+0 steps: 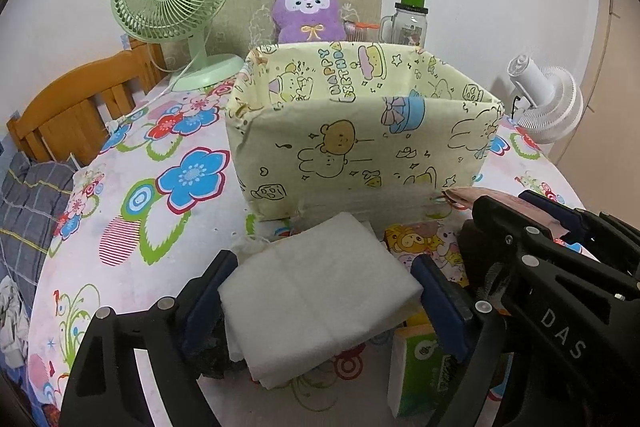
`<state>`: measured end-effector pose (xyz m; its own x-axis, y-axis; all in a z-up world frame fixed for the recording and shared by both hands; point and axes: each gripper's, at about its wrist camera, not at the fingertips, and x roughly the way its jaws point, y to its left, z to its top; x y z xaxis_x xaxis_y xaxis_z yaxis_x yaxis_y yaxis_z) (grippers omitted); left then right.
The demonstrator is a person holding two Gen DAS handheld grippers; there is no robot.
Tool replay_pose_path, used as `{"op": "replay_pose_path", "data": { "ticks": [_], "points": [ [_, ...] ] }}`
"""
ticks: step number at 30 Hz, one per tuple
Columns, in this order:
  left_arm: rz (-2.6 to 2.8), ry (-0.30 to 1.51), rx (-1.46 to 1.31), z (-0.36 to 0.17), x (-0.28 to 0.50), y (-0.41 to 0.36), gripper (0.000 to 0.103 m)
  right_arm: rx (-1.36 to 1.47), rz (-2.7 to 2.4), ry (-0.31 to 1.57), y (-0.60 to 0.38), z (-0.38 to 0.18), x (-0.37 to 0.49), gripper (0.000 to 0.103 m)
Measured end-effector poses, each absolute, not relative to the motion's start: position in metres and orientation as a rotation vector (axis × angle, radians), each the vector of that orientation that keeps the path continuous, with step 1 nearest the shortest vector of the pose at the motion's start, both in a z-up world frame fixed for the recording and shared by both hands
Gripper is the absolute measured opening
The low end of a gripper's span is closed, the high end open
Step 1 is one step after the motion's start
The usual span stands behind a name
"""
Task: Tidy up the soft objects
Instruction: 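Lift the white cloth with the left gripper while the right gripper carries the pink packet over the box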
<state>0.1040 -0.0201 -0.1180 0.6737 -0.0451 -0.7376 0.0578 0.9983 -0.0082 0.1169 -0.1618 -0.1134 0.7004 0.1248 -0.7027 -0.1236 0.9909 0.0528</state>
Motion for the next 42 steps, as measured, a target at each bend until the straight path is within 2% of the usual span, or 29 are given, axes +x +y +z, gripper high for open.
{"op": "replay_pose_path", "data": {
  "ticks": [42],
  "points": [
    [-0.062, 0.664, 0.040, -0.049, 0.067, -0.024, 0.089, 0.004, 0.142, 0.615, -0.169, -0.041, 0.072, 0.043]
  ]
}}
